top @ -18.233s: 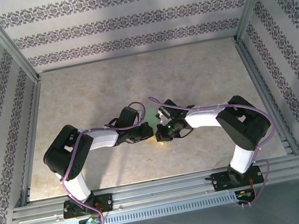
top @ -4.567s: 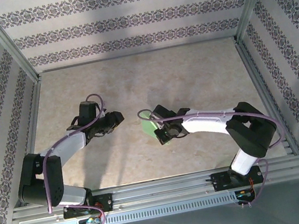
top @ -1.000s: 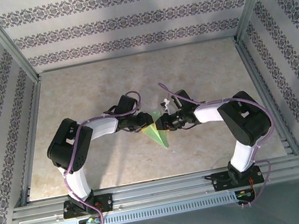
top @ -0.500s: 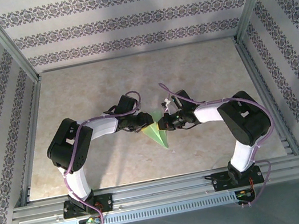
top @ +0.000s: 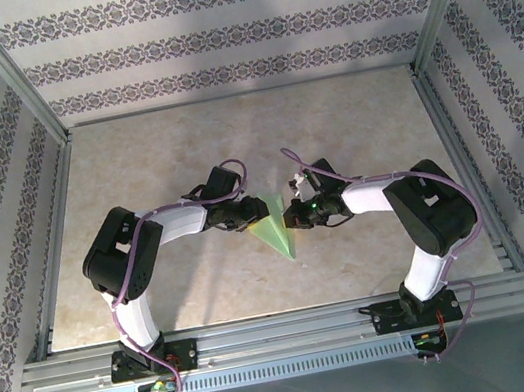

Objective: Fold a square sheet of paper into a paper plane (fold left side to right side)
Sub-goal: Fourth fold the wing at the center of the table.

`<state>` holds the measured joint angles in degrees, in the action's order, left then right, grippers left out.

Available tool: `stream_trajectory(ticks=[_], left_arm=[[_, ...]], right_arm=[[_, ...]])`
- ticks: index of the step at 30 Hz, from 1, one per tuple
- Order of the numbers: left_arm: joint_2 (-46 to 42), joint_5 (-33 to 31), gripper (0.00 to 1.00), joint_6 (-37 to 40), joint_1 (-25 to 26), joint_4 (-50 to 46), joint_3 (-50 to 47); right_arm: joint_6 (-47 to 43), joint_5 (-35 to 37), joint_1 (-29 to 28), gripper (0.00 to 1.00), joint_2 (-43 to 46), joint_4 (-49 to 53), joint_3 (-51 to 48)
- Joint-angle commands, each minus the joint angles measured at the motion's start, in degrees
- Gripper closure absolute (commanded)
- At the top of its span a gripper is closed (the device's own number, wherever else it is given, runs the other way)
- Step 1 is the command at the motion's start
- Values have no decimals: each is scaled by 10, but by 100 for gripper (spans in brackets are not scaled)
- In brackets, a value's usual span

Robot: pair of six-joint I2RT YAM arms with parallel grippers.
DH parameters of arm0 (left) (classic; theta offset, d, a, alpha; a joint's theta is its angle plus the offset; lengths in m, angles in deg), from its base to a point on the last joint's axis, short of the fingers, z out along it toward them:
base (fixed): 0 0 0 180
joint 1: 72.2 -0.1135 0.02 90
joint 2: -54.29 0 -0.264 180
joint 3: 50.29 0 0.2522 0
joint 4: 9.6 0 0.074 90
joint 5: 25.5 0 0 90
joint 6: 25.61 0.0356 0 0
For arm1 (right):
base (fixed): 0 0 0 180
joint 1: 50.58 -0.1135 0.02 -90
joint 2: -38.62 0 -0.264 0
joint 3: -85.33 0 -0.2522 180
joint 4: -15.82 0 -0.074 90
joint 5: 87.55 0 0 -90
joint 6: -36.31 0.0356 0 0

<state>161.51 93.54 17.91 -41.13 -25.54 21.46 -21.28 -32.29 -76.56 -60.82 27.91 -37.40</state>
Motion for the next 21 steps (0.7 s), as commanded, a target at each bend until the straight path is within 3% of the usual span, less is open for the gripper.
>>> stream_trajectory(ticks=[1, 21], left_arm=[[14, -16, 60, 13, 9, -25, 3], [15, -14, 60, 12, 9, -21, 2]], right_arm=[[-16, 17, 6, 100, 10, 16, 10], [-21, 42, 3, 100, -3, 30, 11]])
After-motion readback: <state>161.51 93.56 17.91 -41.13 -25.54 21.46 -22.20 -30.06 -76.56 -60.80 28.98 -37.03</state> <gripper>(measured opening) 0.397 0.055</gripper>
